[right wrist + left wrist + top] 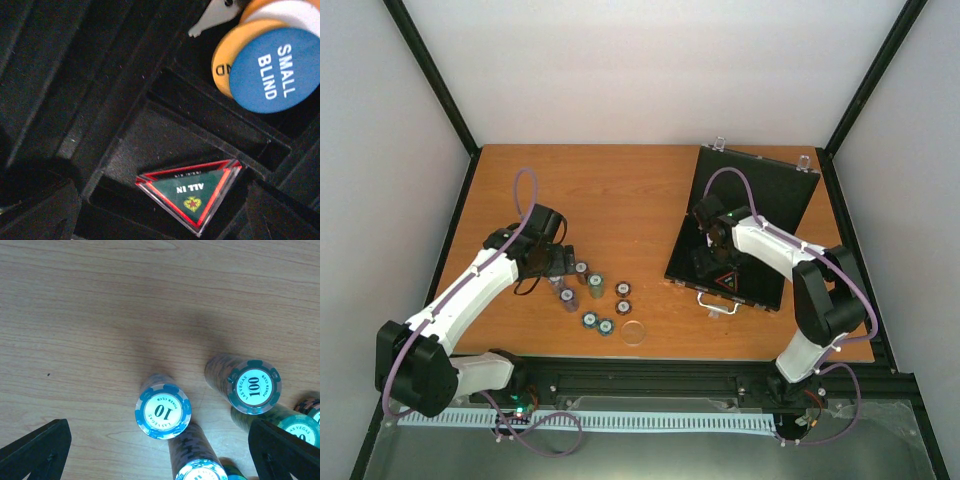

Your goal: Pack up texas hold em set

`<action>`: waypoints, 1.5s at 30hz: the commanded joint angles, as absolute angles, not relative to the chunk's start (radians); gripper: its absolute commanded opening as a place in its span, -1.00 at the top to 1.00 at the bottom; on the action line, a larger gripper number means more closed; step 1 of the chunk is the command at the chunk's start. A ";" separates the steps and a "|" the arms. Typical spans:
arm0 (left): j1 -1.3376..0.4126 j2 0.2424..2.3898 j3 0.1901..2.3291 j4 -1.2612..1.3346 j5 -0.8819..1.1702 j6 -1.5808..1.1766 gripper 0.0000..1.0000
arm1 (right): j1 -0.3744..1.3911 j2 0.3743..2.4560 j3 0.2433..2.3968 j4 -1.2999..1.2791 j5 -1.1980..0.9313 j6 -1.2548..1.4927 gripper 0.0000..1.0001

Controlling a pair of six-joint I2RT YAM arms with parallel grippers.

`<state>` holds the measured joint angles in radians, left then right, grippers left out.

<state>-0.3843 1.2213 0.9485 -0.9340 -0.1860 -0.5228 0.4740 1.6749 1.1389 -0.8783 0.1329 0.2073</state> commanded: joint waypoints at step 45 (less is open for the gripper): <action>-0.388 1.222 0.933 -0.899 -0.180 -0.518 -0.99 | 0.443 1.735 1.063 -0.816 -0.201 0.229 -0.86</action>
<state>-0.3843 1.2339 0.9394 -0.9123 -0.1787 -0.5228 0.4530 1.7210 1.0527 -0.8635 -0.0330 0.2180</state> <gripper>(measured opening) 0.998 0.929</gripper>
